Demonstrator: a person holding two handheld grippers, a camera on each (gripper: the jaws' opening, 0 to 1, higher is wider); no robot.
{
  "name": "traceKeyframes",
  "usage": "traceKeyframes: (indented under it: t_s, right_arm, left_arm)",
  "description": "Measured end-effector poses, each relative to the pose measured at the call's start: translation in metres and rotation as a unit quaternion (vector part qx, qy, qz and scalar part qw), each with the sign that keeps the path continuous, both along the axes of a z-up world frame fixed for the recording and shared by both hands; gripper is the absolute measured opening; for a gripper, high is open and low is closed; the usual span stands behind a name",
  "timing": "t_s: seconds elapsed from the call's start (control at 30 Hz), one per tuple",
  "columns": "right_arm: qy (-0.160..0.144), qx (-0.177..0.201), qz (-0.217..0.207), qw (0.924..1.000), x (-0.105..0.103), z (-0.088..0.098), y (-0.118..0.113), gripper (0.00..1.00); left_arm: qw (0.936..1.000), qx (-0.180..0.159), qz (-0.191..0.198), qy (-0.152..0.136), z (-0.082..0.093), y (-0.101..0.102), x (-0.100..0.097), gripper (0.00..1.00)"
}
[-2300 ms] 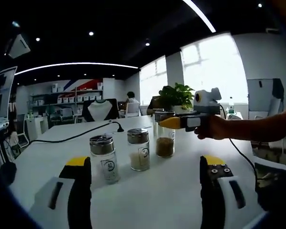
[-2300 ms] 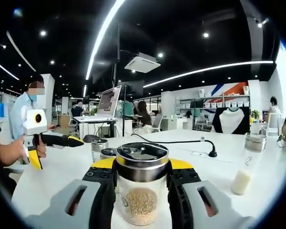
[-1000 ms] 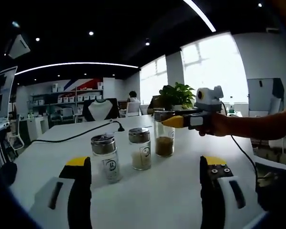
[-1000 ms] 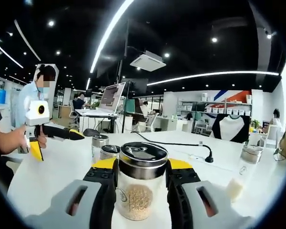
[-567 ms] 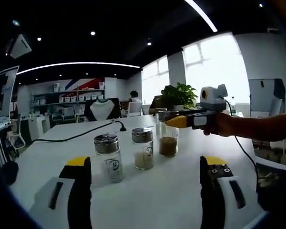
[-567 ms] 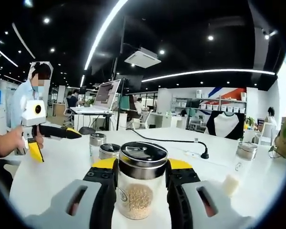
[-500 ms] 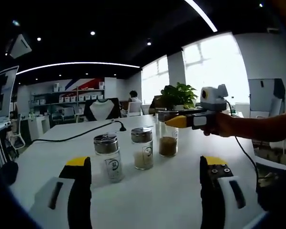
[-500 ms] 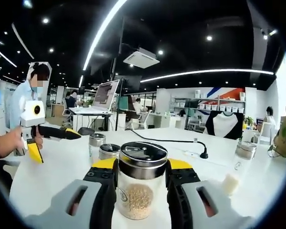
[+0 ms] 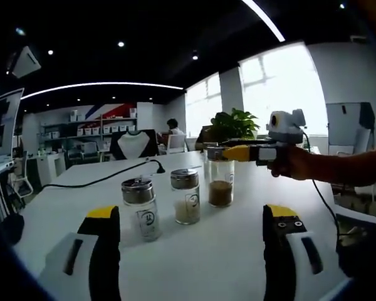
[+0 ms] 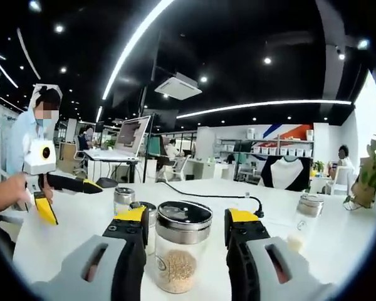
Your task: Rotate the seasoning bottle until the label or dispensing opening points toward the visible target arrow and the bottle remains upright within the marked orientation range
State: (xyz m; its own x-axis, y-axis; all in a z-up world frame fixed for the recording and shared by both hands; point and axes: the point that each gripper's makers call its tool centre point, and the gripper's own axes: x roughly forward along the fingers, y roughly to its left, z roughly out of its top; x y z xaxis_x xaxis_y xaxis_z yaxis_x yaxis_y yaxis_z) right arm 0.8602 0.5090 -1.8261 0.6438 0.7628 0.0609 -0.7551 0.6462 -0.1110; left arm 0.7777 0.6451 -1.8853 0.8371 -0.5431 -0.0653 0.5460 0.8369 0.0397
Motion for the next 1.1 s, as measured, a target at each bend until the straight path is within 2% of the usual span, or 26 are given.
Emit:
traceKeyframes:
  t_s: [0.13,0.2,0.27,0.33,0.43,0.5,0.63,0.77,1.0,1.1]
  right_arm:
    - [-0.013,0.027,-0.027,0.9992,0.002,0.020,-0.017,0.49]
    - [-0.013,0.025,-0.037,0.9989,0.006,0.023,-0.025,0.49]
    - [-0.013,0.022,-0.064,0.9976,0.015,0.025,-0.039,0.49]
    - [-0.010,0.034,-0.092,0.9952,0.026,0.028,-0.055,0.49]
    - [-0.005,0.036,-0.106,0.9937,0.037,0.027,-0.069,0.46]
    - [-0.007,0.011,-0.124,0.9923,0.049,0.020,-0.080,0.45]
    - [0.018,0.003,-0.140,0.9899,0.072,0.007,-0.094,0.45]
    - [0.021,-0.025,-0.162,0.9863,0.087,-0.005,-0.100,0.42]
    - [0.024,-0.044,-0.188,0.9808,0.117,-0.021,-0.106,0.41]
    - [0.022,-0.053,-0.215,0.9750,0.132,-0.028,-0.111,0.40]
  left_arm:
    - [1.0000,-0.002,0.000,-0.001,0.001,-0.002,-0.001,1.00]
    - [1.0000,-0.003,-0.001,0.000,0.001,-0.003,-0.001,1.00]
    - [1.0000,-0.005,-0.001,0.002,0.002,-0.004,-0.001,1.00]
    - [1.0000,-0.006,-0.001,0.001,0.003,-0.005,-0.002,1.00]
    - [1.0000,-0.008,0.000,0.000,0.004,-0.004,-0.002,1.00]
    - [1.0000,-0.008,0.001,0.000,0.004,-0.003,-0.002,1.00]
    - [0.9999,-0.009,0.006,0.003,0.003,0.001,0.000,1.00]
    - [0.9999,-0.011,0.005,0.002,0.004,0.000,0.000,1.00]
    - [0.9999,-0.015,-0.004,0.003,0.001,-0.013,-0.001,1.00]
    - [0.9999,-0.013,-0.011,0.004,-0.001,-0.020,-0.002,1.00]
